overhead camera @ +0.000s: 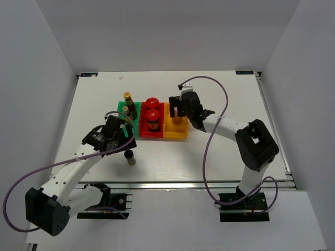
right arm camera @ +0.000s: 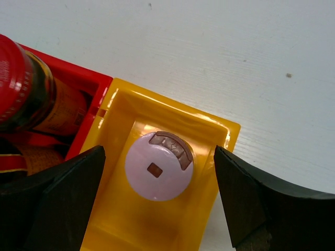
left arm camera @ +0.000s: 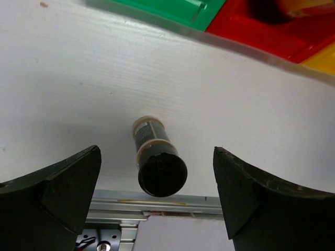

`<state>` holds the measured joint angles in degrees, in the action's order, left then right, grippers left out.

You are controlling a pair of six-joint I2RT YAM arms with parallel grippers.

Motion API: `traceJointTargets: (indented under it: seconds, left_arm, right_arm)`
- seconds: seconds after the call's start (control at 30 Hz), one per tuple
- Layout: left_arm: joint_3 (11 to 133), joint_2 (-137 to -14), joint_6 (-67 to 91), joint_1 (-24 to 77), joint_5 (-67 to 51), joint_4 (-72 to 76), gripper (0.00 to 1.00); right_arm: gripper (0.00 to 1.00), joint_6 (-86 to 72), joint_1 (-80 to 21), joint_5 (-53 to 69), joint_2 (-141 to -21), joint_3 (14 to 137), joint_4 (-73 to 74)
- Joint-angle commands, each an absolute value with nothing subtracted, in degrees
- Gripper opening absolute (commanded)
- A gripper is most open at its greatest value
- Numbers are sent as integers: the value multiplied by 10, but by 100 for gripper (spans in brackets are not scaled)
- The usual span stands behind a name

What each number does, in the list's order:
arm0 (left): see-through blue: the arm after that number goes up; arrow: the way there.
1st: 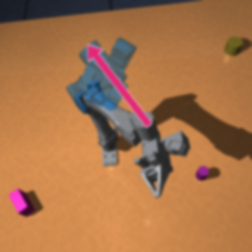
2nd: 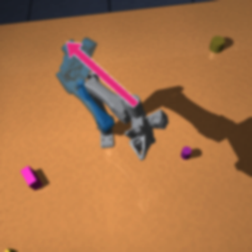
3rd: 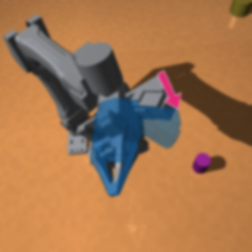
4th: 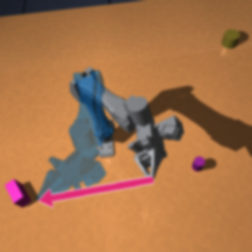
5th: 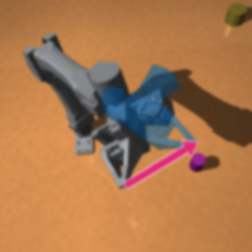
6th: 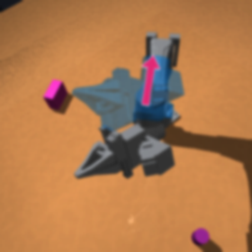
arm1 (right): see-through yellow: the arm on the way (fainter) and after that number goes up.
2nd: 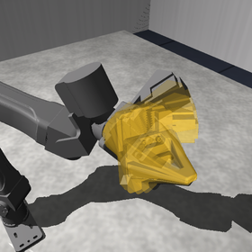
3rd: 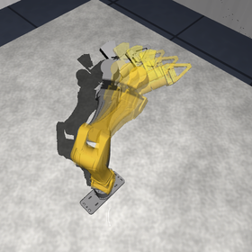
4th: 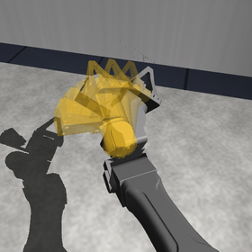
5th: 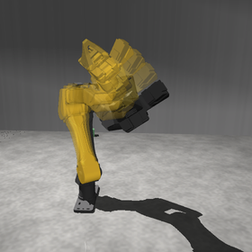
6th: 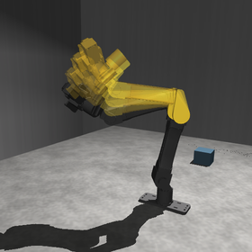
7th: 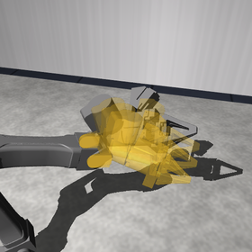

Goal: Organize the condiment bottles

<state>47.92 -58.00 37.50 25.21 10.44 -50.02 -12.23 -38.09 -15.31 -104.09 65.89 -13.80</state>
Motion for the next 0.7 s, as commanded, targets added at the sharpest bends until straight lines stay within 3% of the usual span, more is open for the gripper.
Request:
traceJointTargets:
  seconds: [0.0,0.53,0.67]
  left_arm:
    - [494,-588,360,270,134,-536,95]
    - [507,-659,356,329,157,-531,77]
    - [518,-671,354,335,155,-544,58]
  right_arm:
    - [89,-130,-379,-170,-964,664,-148]
    - [89,-140,-380,-236,-782,536,-167]
    - [89,-140,-380,-271,-745,512,-159]
